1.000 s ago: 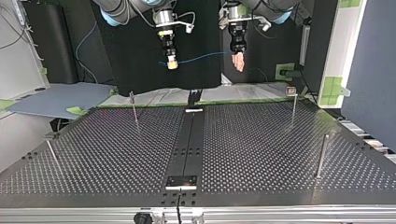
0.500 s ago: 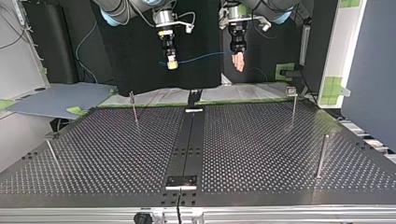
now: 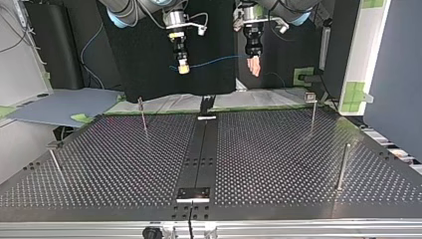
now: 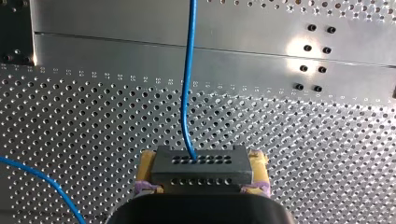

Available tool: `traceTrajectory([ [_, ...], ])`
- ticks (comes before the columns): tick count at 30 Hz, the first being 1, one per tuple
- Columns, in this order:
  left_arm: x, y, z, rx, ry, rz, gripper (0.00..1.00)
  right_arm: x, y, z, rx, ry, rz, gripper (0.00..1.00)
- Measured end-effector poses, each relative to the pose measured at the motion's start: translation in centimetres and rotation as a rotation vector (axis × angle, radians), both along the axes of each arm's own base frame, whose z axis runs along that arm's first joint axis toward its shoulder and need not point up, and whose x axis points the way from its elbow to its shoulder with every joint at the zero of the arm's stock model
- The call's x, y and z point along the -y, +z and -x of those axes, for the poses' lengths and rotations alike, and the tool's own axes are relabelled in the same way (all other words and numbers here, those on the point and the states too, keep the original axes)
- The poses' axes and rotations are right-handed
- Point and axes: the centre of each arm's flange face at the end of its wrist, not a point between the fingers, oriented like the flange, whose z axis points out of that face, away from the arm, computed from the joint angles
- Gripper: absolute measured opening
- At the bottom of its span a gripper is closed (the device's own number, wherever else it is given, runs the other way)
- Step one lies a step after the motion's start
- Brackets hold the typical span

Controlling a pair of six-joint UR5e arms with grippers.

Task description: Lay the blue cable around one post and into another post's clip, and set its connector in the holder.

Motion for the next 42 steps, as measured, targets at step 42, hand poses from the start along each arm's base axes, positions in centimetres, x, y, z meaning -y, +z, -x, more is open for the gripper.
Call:
traceTrajectory([
  [42,-0.2,-1.5,0.2,-0.032,0.009,-0.021,1.0,-0.5,-2.1,0.6,-0.043,-0.002,-0.041,0.0],
])
